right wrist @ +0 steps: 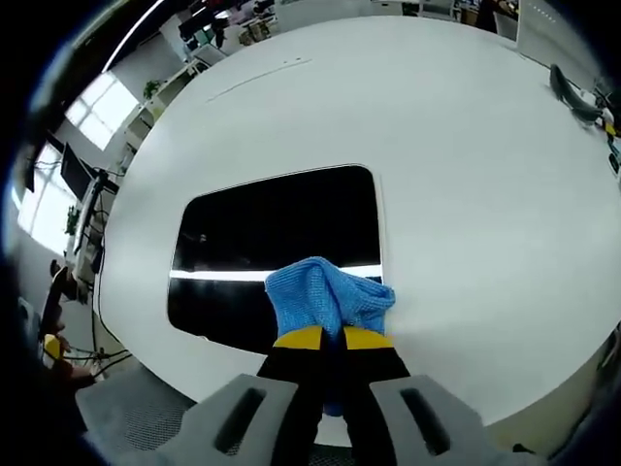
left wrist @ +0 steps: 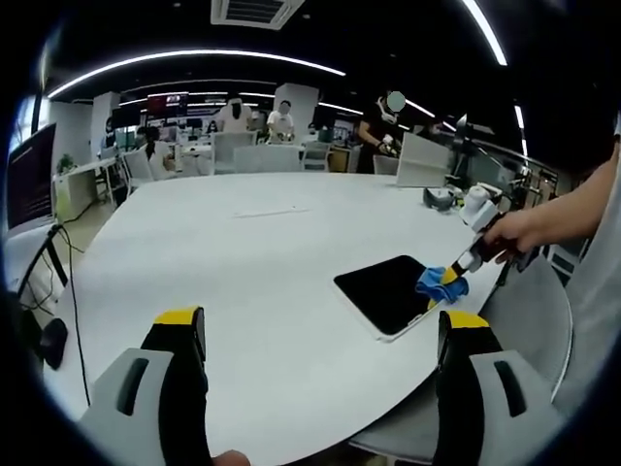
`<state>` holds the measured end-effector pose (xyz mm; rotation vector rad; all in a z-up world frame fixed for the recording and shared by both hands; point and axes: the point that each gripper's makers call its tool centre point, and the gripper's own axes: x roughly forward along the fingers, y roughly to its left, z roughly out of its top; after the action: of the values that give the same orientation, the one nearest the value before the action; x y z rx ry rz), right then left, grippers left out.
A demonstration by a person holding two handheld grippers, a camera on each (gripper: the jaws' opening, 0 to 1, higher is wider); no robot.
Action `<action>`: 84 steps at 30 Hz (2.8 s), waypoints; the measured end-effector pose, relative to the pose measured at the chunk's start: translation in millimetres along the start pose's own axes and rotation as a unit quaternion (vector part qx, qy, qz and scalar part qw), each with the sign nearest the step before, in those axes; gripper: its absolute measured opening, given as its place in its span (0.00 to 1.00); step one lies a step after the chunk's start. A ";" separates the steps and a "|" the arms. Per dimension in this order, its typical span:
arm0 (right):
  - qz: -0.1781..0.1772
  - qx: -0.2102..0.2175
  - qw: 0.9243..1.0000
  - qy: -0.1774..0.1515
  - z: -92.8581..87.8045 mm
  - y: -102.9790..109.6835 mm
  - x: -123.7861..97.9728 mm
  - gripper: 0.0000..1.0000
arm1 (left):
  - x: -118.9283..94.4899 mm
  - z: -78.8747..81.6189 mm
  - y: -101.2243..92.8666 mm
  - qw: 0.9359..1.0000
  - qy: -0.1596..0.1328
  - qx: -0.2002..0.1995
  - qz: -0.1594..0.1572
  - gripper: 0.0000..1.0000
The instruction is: Wipe the mirror surface with the cleaning cloth until all visible marks leave the cleaned area.
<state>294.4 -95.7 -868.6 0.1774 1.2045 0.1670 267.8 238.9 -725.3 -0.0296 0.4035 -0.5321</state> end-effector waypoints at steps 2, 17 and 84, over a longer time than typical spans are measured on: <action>0.000 0.001 1.000 -0.001 0.7 0.1 0.2 0.00 | 0.6 1.1 -2.7 1.000 0.000 0.000 -0.004 0.99; -0.014 0.009 1.000 -0.013 1.2 1.8 -0.7 0.00 | -1.7 -0.8 -10.9 1.000 0.003 0.012 -0.026 0.99; 0.046 -0.105 0.993 0.008 6.8 151.3 39.9 0.00 | -17.6 -25.6 5.5 0.999 0.049 -0.005 -0.014 0.99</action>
<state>309.6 60.3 -868.6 0.0473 1.1864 0.3755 246.9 254.4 -743.1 -0.0198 0.5022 -0.5606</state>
